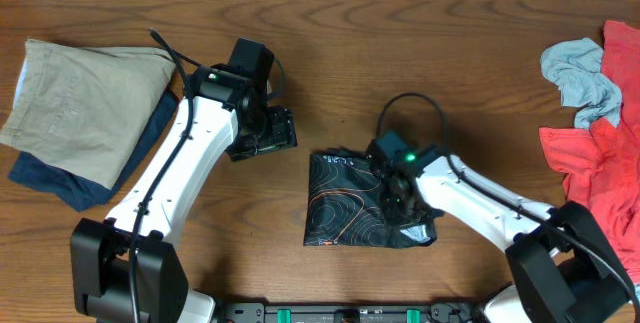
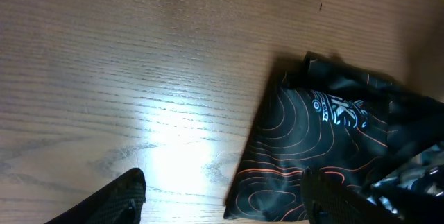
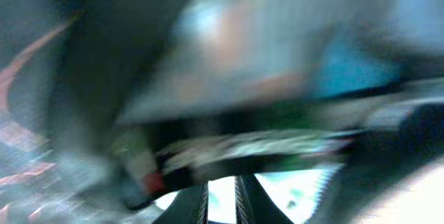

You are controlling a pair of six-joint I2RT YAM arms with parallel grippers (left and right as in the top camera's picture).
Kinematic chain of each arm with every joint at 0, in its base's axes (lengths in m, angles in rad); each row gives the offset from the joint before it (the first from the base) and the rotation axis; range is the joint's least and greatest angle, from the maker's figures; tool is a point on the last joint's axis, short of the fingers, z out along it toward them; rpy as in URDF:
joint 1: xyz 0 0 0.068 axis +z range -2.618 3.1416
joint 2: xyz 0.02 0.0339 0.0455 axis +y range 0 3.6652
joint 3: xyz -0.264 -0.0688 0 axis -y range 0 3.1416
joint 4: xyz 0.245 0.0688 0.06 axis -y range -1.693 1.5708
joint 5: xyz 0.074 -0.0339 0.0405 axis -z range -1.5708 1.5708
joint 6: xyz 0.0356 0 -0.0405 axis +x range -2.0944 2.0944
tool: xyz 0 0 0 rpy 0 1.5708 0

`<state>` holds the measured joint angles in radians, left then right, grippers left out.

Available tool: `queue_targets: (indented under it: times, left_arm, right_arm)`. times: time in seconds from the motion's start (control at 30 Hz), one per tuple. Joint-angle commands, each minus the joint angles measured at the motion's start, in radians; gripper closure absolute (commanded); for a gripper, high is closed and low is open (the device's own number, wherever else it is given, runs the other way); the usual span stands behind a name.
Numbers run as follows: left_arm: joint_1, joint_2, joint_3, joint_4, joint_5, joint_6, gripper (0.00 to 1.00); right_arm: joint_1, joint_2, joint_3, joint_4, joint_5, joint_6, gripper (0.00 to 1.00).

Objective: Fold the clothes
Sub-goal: 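Grasp the jersey bundle's corners with both grippers and lift it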

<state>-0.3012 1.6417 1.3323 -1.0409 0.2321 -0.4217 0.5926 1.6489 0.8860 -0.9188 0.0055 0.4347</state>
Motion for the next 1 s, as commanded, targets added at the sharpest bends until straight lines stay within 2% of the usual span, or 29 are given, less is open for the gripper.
queue_targets:
  times: [0.0, 0.1, 0.27, 0.5, 0.73, 0.97]
  left_arm:
    - [-0.002, 0.007, -0.006, 0.005, -0.009, -0.001, 0.27]
    - [-0.019, 0.007, -0.006, 0.043, -0.009, 0.042, 0.27]
    - [-0.064, 0.032, -0.006, 0.111, -0.009, 0.134, 0.27]
    - [-0.114, 0.154, -0.006, 0.150, -0.009, 0.203, 0.27]
    - [-0.127, 0.276, -0.006, 0.177, -0.009, 0.204, 0.27]
    - [-0.142, 0.353, -0.006, 0.144, -0.008, 0.204, 0.27]
  right_arm:
    - [-0.059, 0.005, -0.005, -0.002, 0.084, 0.047, 0.88]
    - [-0.103, 0.000, -0.003, 0.000, 0.043, 0.022, 0.94]
    - [-0.130, -0.059, 0.005, -0.001, -0.080, -0.064, 0.91]
    - [-0.134, -0.201, 0.005, -0.039, -0.092, -0.043, 0.88]
    - [-0.131, -0.204, -0.014, -0.043, -0.176, -0.035, 0.88]
    - [-0.108, -0.203, -0.098, 0.016, -0.172, -0.019, 0.89]
